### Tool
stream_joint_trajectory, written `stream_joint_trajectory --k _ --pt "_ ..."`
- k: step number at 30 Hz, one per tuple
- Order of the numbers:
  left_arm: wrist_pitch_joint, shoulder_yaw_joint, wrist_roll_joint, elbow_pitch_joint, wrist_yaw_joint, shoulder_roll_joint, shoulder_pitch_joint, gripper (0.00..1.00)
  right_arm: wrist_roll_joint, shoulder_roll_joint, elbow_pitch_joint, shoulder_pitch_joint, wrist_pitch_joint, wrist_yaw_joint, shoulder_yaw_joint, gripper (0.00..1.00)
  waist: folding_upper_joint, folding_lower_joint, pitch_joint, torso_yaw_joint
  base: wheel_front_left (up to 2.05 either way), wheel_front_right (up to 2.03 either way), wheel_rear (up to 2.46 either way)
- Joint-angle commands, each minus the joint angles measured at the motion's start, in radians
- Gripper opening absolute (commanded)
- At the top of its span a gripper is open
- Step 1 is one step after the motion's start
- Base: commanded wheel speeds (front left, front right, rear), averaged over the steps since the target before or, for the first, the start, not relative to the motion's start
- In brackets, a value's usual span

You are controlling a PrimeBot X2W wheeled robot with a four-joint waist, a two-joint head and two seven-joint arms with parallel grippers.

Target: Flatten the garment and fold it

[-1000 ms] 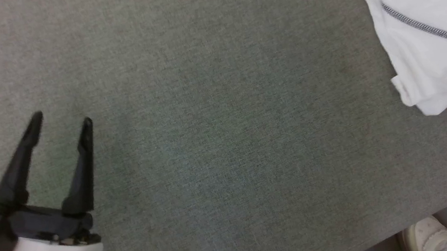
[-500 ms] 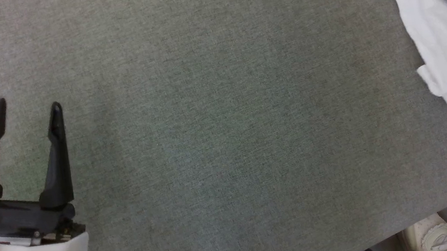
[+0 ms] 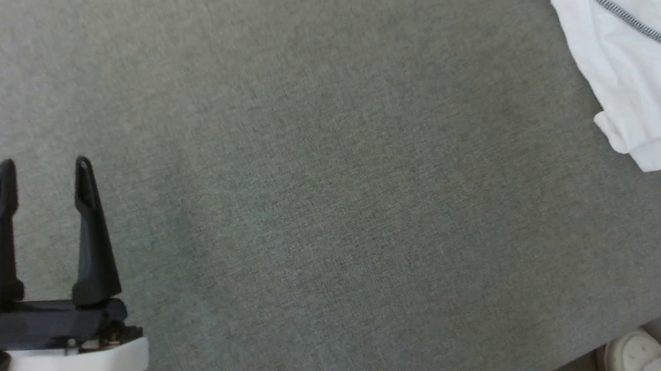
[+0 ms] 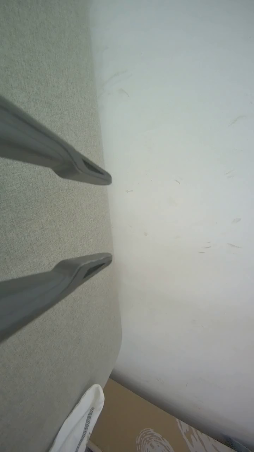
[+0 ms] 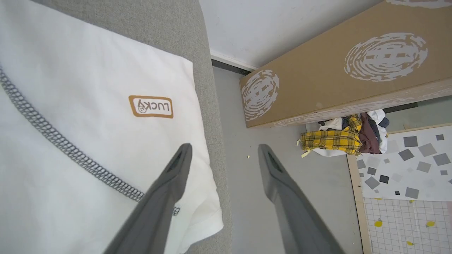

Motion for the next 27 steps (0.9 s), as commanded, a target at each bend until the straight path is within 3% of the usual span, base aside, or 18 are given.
stream_joint_trajectory --k 1,9,21,27 --pt "-0.008 -0.003 -0.007 0.012 0.003 -0.016 0.013 1.0 0.001 0.005 -0.005 0.023 -0.012 -0.002 0.001 1.0 0.0 0.0001 -0.069 0.009 0.0 0.0 0.0" --pt "-0.013 -0.003 -0.008 0.055 -0.008 -0.124 0.058 1.0 0.058 0.067 -0.05 0.137 -0.137 -0.002 -0.043 1.0 0.0 0.0001 -0.228 0.071 0.0 0.0 0.0" --pt "-0.013 0.064 0.009 0.095 -0.07 -0.275 0.162 1.0 0.14 0.3 -0.245 0.36 -0.376 -0.002 -0.091 1.0 0.0 0.0001 -0.376 0.174 0.0 0.0 0.0" --pt "-0.013 0.086 0.045 0.145 -0.098 -0.315 0.183 1.0 0.145 0.381 -0.301 0.43 -0.47 -0.002 -0.063 1.0 0.0 0.0001 -0.42 0.205 0.0 0.0 0.0"
